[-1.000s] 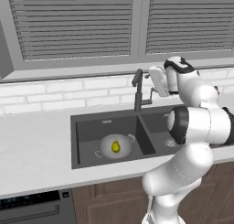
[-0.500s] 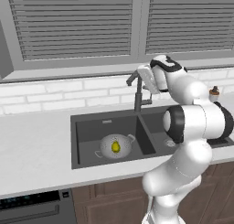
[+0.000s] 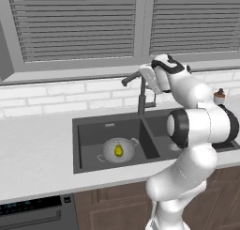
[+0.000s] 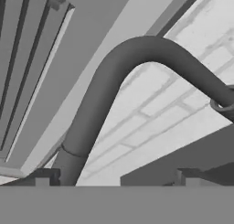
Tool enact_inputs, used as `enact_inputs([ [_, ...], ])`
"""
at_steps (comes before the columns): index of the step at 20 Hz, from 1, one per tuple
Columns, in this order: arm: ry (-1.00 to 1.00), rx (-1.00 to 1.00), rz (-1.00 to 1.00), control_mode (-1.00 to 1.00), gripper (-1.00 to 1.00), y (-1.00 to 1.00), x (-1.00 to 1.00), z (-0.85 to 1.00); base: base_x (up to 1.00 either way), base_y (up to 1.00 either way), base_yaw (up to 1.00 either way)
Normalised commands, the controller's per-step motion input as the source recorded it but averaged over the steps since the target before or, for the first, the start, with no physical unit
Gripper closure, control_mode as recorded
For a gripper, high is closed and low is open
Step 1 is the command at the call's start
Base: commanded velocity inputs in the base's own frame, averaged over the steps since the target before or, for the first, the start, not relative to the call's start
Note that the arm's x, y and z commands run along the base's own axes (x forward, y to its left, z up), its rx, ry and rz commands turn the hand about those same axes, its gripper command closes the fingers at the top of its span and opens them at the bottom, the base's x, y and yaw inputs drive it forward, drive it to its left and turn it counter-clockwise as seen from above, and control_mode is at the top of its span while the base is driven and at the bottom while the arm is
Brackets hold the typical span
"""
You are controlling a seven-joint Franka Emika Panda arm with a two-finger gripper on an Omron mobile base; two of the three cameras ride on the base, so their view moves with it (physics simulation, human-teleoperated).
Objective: Put the colander in the sink, put the pear in the colander, and turn on the sink faucet and pour water over the colander.
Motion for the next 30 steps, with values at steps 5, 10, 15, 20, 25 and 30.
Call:
enact_inputs([
  [5,-0.10,0.34,0.00,-1.00,-1.00,-1.00,-0.88,0.40,0.00,0.00,0.00],
  [10,0.02,0.04,-0.10,-1.00,-1.00,-0.93,0.46,-0.19,0.00,0.00,0.00],
  [15,0.05,0.01,-0.12,-1.00,-1.00,-0.99,0.19,-0.79,0.00,0.00,0.00],
  [20,-0.03,-0.01,0.02,-1.00,-1.00,-0.69,-0.04,-0.62,0.00,0.00,0.00],
  [25,-0.38,-0.23,0.26,-1.00,-1.00,0.00,0.04,-0.23,0.00,0.00,0.00],
  [30,-0.45,-0.27,0.25,-1.00,-1.00,0.00,0.26,-0.30,0.00,0.00,0.00],
])
